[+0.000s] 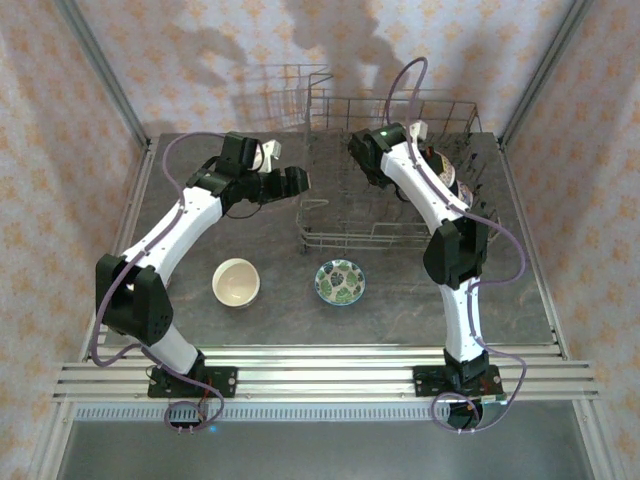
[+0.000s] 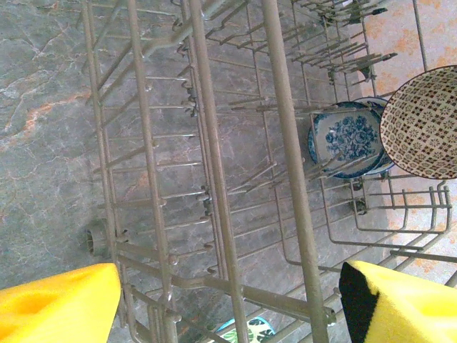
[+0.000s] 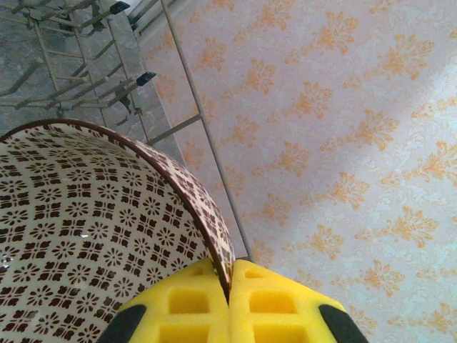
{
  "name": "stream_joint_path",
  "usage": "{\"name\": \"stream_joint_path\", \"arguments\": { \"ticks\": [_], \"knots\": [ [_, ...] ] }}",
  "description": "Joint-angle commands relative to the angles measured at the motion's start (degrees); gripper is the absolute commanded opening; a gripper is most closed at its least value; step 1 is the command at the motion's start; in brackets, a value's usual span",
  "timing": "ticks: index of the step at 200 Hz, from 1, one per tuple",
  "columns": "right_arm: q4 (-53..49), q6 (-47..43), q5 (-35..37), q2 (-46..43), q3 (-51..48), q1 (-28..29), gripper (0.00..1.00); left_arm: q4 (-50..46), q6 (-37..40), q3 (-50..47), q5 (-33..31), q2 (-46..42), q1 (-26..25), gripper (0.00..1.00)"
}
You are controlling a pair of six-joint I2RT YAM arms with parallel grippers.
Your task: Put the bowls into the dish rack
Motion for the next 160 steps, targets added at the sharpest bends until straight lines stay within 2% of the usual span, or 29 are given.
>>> {"name": "stream_joint_path", "arguments": {
  "ticks": [1, 160],
  "knots": [
    [-8.9, 0.0, 5.8, -0.4, -0.8, -0.9, 0.0, 0.0, 0.6, 1.7, -1.3, -1.6, 0.8, 0.82],
    [-8.9, -5.4, 8.0, 5.5, -1.8, -1.7, 0.0, 1.0, -0.1, -1.8, -3.1, -4.1, 1.5, 0.82]
  ]
}}
